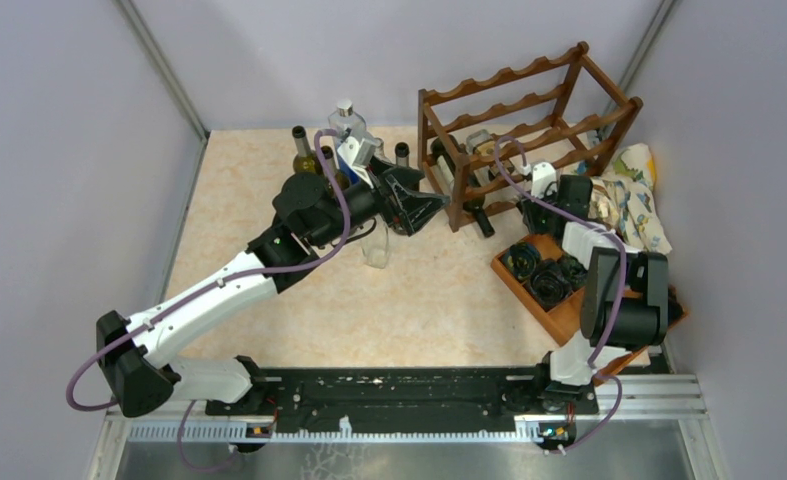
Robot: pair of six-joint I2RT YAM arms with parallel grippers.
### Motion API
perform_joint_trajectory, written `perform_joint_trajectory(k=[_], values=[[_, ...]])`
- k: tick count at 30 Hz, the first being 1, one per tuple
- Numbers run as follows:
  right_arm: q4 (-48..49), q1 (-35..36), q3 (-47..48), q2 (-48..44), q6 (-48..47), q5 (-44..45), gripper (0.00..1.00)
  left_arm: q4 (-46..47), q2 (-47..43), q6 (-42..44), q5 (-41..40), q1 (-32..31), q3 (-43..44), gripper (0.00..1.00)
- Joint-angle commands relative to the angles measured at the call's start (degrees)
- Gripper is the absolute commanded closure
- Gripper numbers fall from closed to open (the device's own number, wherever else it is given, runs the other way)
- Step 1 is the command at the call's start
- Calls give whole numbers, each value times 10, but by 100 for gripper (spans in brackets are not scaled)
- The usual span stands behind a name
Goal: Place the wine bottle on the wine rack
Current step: Place the wine bottle in the wine rack.
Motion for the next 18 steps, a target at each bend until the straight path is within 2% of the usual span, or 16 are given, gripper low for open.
perform_joint_trajectory(k=[1,18], values=[[-92,-11,-8,24,-5,27,100,22,-11,-6,4,0,-2,6],[-85,12,22,43,13,32,100,23,9,1,16,1,13,6]])
